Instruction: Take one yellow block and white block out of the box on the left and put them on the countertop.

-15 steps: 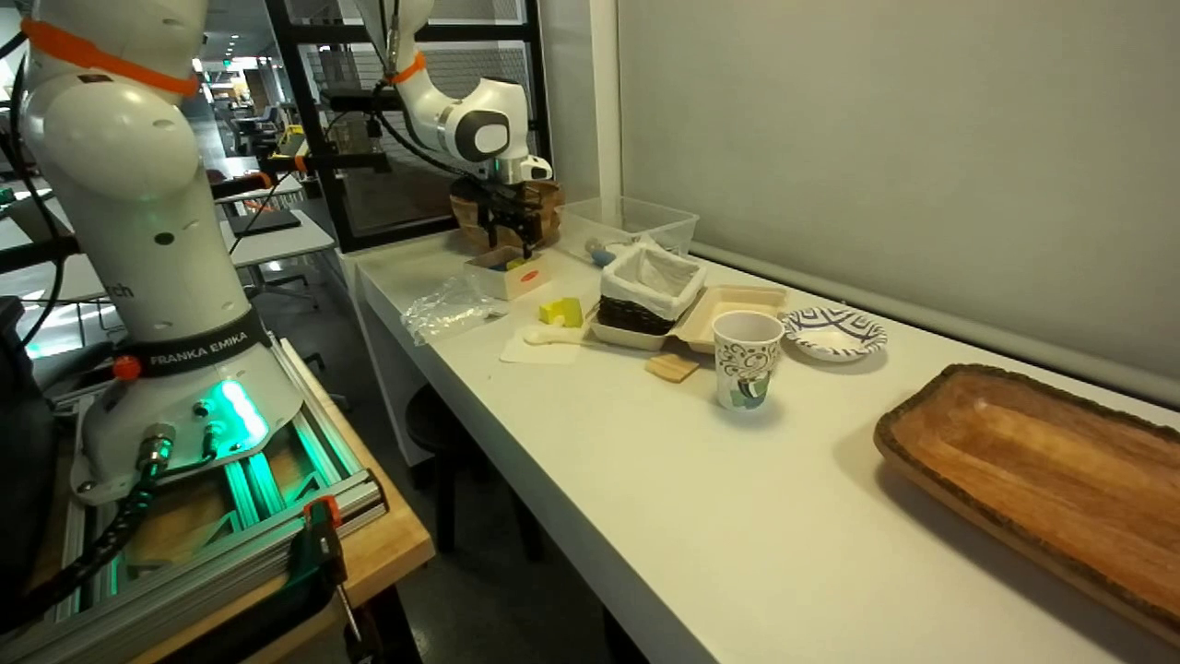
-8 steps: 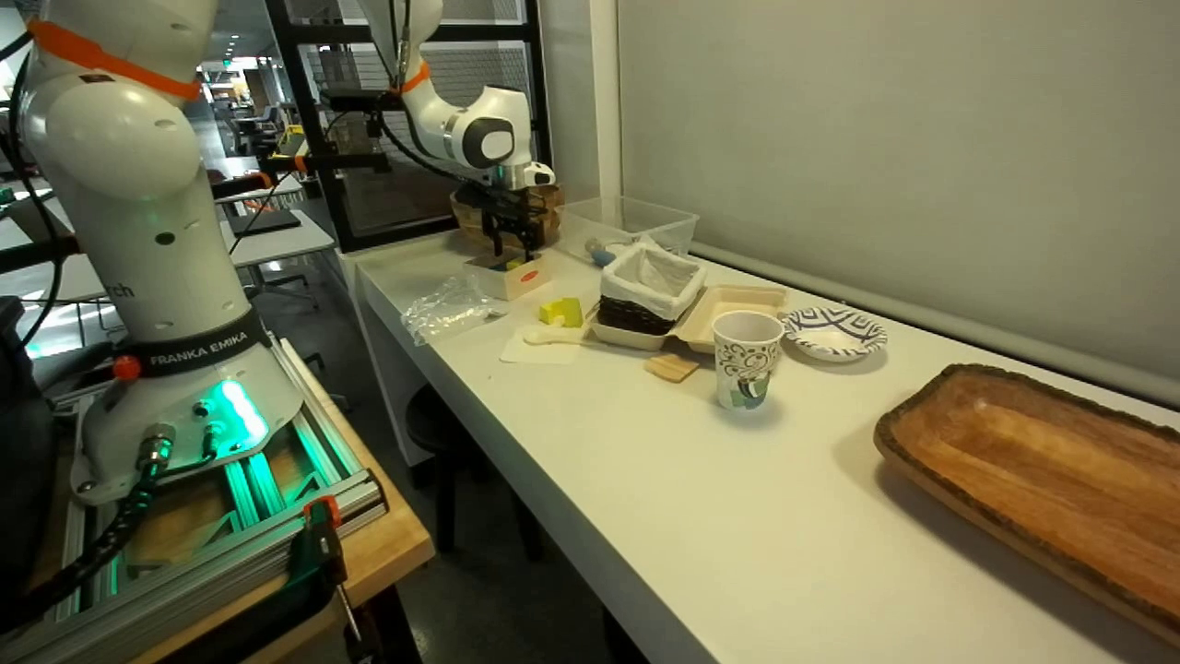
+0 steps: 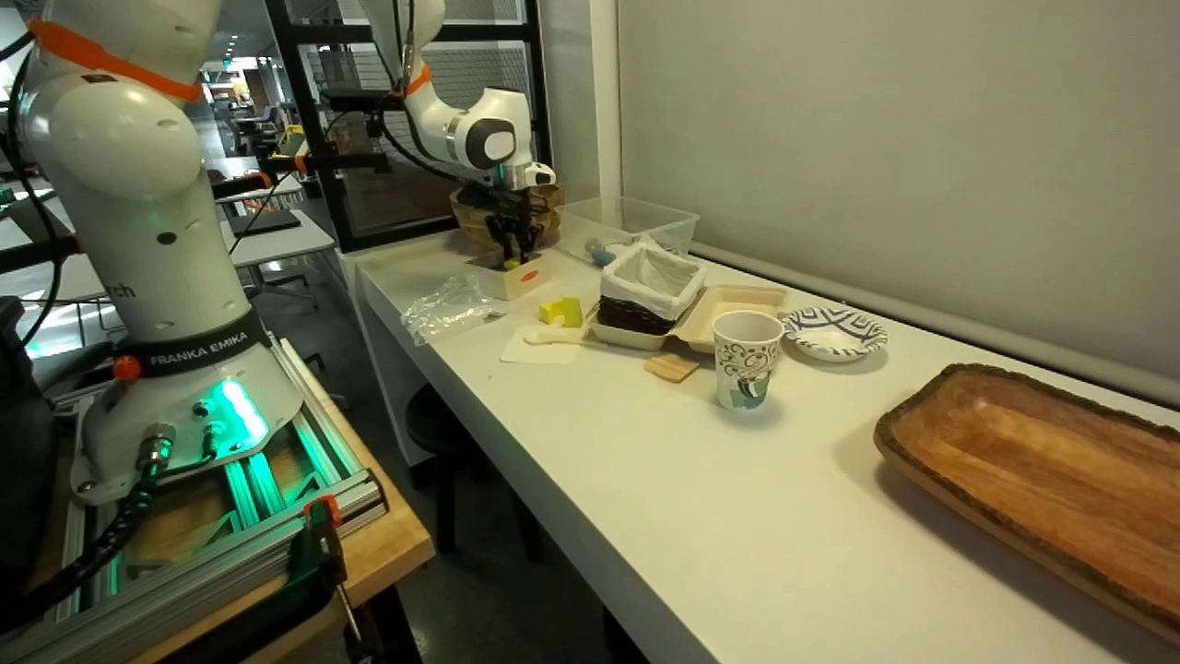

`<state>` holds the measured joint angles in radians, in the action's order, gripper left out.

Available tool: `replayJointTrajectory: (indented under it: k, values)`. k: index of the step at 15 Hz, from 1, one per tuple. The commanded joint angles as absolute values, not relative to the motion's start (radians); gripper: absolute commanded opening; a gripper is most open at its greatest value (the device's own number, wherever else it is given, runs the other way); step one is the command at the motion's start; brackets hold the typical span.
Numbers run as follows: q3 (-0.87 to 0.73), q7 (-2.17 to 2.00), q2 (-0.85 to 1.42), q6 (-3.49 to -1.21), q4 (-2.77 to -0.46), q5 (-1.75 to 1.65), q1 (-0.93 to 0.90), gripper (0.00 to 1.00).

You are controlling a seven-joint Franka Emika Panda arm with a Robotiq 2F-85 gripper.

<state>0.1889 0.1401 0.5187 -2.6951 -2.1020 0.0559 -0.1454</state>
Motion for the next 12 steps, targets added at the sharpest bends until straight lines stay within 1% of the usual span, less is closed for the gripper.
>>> replayJointTrajectory:
  k: [1,2,7,10,12]
  values:
    - [0.172,0.091,0.526,-2.689,-2.09,0.025,-0.174,0.14]
    - [0.172,0.084,0.522,-2.683,-2.092,0.026,-0.178,0.08]
    - [0.177,0.012,0.446,-2.658,-2.126,0.043,-0.205,0.08]
    - [0.119,-0.078,0.363,-2.668,-2.17,-0.005,-0.239,0.08]
    - [0.051,-0.164,0.302,-2.674,-2.208,-0.079,-0.268,0.08]
